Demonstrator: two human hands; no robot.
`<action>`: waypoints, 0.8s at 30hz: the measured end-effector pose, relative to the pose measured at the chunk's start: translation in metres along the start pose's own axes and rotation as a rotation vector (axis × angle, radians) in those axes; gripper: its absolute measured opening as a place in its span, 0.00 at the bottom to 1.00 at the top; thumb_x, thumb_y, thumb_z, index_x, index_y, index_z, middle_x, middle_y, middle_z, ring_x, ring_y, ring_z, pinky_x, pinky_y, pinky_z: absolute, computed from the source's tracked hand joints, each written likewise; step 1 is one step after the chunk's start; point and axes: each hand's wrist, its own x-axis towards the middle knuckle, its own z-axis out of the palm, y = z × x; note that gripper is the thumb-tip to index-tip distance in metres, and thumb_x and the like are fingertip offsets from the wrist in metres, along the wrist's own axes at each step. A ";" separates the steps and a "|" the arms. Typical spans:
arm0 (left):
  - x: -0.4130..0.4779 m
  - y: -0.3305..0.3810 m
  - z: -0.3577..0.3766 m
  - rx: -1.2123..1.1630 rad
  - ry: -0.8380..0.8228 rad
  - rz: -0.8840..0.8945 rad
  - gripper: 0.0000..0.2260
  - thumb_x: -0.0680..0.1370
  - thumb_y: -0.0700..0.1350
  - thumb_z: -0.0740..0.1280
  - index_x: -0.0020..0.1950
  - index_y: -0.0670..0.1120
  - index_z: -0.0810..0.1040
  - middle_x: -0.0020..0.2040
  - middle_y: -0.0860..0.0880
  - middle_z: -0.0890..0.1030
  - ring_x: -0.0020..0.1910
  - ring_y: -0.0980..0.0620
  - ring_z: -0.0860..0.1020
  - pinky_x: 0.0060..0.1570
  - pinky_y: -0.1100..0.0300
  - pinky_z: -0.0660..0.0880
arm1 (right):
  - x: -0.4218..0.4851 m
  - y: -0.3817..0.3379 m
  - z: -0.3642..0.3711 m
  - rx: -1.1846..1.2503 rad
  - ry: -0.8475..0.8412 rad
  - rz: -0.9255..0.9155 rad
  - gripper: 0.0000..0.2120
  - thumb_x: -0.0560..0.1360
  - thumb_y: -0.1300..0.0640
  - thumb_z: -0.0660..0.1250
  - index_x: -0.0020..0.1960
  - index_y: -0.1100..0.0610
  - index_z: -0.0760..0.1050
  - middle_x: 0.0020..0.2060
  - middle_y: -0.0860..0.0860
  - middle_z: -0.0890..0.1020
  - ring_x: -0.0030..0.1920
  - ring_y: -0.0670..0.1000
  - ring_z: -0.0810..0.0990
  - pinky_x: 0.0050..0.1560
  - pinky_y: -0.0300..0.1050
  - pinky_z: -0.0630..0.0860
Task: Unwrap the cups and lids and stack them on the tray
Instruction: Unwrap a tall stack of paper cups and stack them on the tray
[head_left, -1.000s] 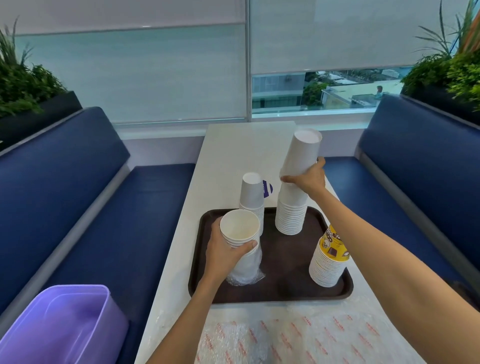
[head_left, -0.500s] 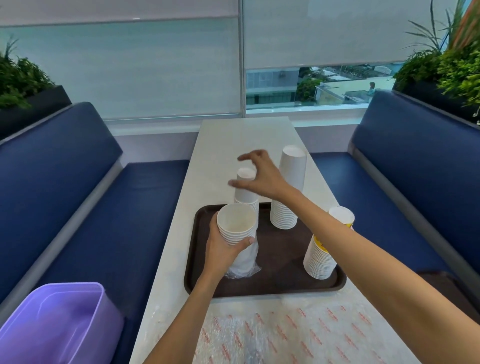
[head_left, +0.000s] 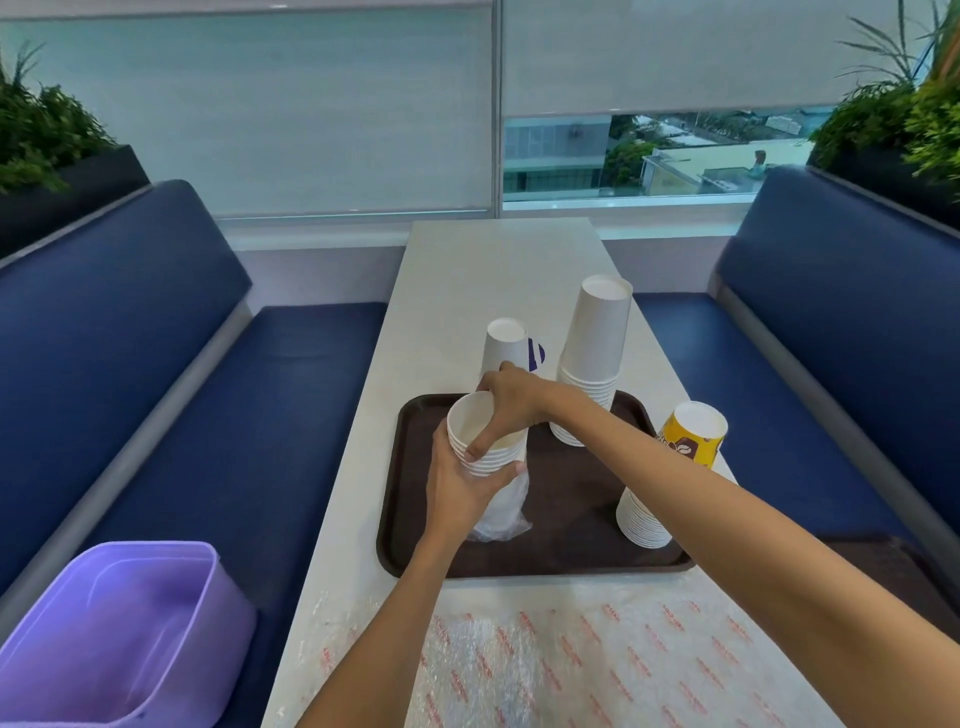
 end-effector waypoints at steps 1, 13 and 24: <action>0.001 0.002 0.001 0.013 0.005 -0.026 0.40 0.66 0.50 0.78 0.72 0.49 0.60 0.66 0.50 0.72 0.63 0.50 0.73 0.61 0.62 0.71 | 0.001 -0.001 -0.001 -0.017 -0.003 -0.004 0.40 0.63 0.40 0.77 0.67 0.57 0.67 0.59 0.54 0.71 0.56 0.53 0.72 0.56 0.46 0.74; 0.007 -0.003 0.000 -0.003 0.002 -0.038 0.40 0.63 0.50 0.80 0.70 0.48 0.64 0.57 0.54 0.75 0.59 0.52 0.75 0.57 0.60 0.71 | -0.014 -0.011 -0.053 0.075 0.064 -0.047 0.36 0.69 0.43 0.73 0.70 0.56 0.63 0.63 0.52 0.72 0.58 0.53 0.72 0.55 0.44 0.71; 0.002 0.004 -0.012 0.041 0.030 0.002 0.41 0.63 0.47 0.80 0.71 0.49 0.63 0.66 0.50 0.73 0.63 0.50 0.73 0.63 0.56 0.71 | -0.045 0.021 -0.073 0.093 -0.113 0.100 0.39 0.71 0.50 0.73 0.74 0.53 0.56 0.67 0.51 0.68 0.67 0.54 0.67 0.65 0.48 0.68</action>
